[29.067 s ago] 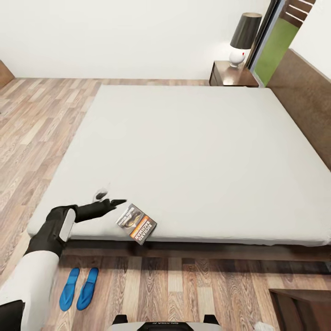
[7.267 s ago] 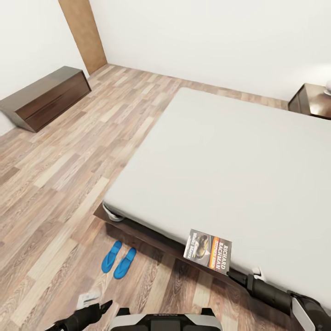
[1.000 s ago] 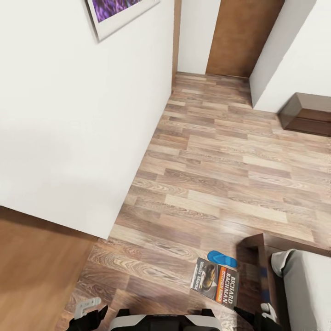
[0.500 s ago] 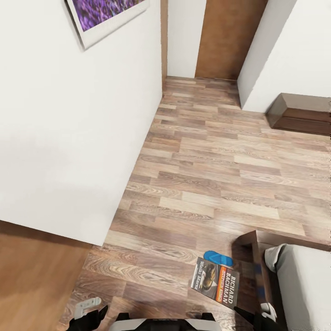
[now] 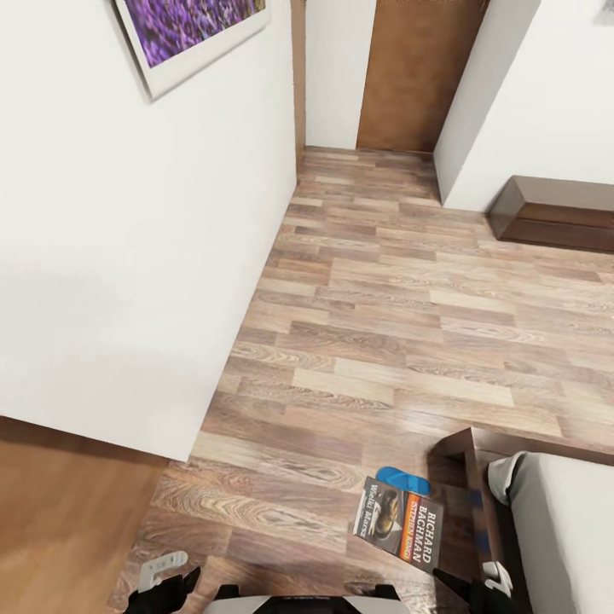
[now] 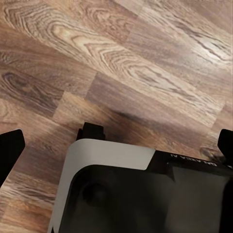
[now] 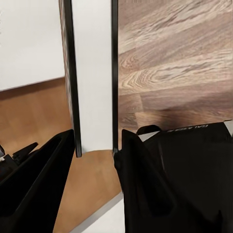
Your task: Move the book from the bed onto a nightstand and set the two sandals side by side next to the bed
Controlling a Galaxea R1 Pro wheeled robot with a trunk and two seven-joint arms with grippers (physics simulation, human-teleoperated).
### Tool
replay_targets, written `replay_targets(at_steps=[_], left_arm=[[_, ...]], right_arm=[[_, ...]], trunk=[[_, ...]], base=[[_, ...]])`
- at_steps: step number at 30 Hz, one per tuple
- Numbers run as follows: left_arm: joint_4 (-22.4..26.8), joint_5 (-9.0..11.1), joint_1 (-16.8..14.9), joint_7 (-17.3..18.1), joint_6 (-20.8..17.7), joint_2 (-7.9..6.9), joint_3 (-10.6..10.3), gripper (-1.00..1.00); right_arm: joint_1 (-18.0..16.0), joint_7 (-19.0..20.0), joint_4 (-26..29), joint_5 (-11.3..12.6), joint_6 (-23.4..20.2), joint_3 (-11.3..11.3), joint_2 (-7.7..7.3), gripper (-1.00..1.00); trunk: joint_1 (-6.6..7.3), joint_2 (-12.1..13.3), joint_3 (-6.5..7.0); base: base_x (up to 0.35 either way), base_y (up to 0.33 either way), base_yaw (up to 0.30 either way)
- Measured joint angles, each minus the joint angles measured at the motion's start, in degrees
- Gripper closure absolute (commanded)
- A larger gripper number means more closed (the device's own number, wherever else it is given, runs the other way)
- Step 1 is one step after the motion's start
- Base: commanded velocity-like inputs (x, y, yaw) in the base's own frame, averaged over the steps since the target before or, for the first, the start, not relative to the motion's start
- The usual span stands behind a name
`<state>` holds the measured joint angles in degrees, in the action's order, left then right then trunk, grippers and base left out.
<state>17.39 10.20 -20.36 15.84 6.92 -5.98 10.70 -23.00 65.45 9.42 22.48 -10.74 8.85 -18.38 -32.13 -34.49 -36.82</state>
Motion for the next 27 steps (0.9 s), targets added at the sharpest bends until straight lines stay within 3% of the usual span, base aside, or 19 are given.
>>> replay_targets(at_steps=[8, 27], left_arm=[[0.0, 0.0, 0.0, 0.0, 0.0, 0.00, 0.0, -1.00], [-0.1, -0.1, 0.0, 0.0, -0.1, -0.05, -0.1, -1.00]], right_arm=[[0.0, 0.0, 0.0, 0.0, 2.4, 0.0, 0.03, 1.00], [0.0, 0.1, 0.0, 0.0, 2.6, 0.0, -0.09, 1.00]], trunk=[[0.00, 0.0, 0.70], [0.00, 0.0, 2.47]], base=[[0.000, 0.000, -0.001], [0.000, 0.000, 0.000]])
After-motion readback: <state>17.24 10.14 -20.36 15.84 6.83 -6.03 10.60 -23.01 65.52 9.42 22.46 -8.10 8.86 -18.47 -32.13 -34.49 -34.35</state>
